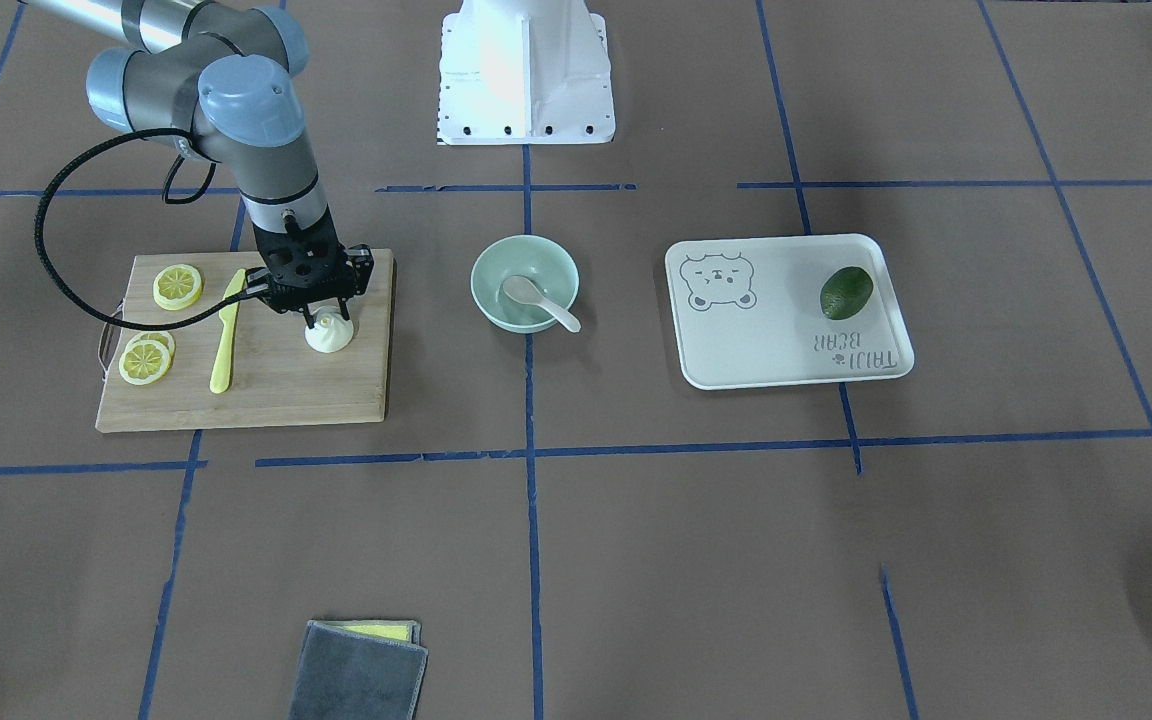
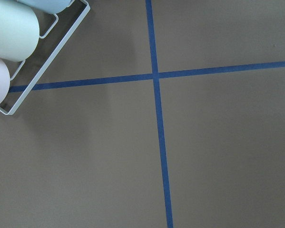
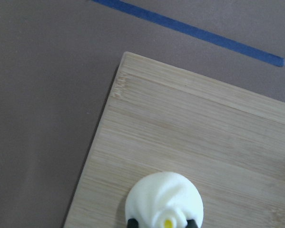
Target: Put spoon and bun in bowl
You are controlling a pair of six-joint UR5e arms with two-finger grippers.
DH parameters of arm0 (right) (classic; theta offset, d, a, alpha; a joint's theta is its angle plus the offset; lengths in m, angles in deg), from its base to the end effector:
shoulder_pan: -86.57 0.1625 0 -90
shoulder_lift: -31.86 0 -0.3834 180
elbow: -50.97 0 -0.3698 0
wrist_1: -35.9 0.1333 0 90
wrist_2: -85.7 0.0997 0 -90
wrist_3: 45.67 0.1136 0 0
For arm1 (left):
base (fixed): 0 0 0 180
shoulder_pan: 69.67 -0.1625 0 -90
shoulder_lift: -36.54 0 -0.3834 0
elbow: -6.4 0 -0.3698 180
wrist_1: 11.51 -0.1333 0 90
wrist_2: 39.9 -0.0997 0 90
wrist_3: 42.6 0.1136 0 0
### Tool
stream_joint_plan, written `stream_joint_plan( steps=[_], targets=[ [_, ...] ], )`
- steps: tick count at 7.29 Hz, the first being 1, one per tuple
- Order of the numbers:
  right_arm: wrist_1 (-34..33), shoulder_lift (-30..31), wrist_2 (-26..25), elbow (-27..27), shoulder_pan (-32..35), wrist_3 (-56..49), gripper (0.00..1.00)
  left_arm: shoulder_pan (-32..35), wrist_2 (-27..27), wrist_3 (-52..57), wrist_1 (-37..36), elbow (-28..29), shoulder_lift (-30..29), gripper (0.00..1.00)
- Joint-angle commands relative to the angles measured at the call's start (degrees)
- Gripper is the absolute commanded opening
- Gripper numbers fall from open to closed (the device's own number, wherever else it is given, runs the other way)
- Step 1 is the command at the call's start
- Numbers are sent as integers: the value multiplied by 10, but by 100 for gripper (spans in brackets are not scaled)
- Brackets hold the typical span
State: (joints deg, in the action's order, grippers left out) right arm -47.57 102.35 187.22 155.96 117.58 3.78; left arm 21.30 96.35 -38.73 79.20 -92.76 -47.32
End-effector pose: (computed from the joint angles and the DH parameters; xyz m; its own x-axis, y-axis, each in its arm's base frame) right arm -0.4411 -0.3942 0.3330 0.7464 -0.2946 0.5967 0.1221 0.9421 0.3123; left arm -0.0586 -0.4319 0.5961 0.6918 0.1025 -0.7148 -0.0299 0.9931 0.1136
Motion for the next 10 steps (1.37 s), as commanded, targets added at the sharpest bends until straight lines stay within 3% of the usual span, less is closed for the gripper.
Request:
stream_joint_plan(
  steps=[1, 4, 5, 6, 7, 8, 10],
  targets=[
    [-2, -23, -1, 1, 0, 6, 0, 0, 0, 0, 0, -2, -1, 100],
    [-104, -178, -18, -1, -38, 148, 0, 0, 1, 0, 0, -4, -1, 100],
    [-130, -222, -75, -24, -79, 187, 0, 0, 1, 0, 0, -4, -2, 100],
    [-129, -237, -97, -55, -100, 194, 0, 0, 1, 0, 1, -3, -3, 100],
    [-129, -237, -99, -68, -102, 194, 56, 0, 1, 0, 1, -4, -3, 100],
    [-128, -236, -132, -67, -114, 193, 100, 0, 2, 0, 1, -4, -3, 100],
    [-130, -237, -131, -56, -114, 184, 100, 0, 2, 0, 2, -2, -3, 100]
  ],
)
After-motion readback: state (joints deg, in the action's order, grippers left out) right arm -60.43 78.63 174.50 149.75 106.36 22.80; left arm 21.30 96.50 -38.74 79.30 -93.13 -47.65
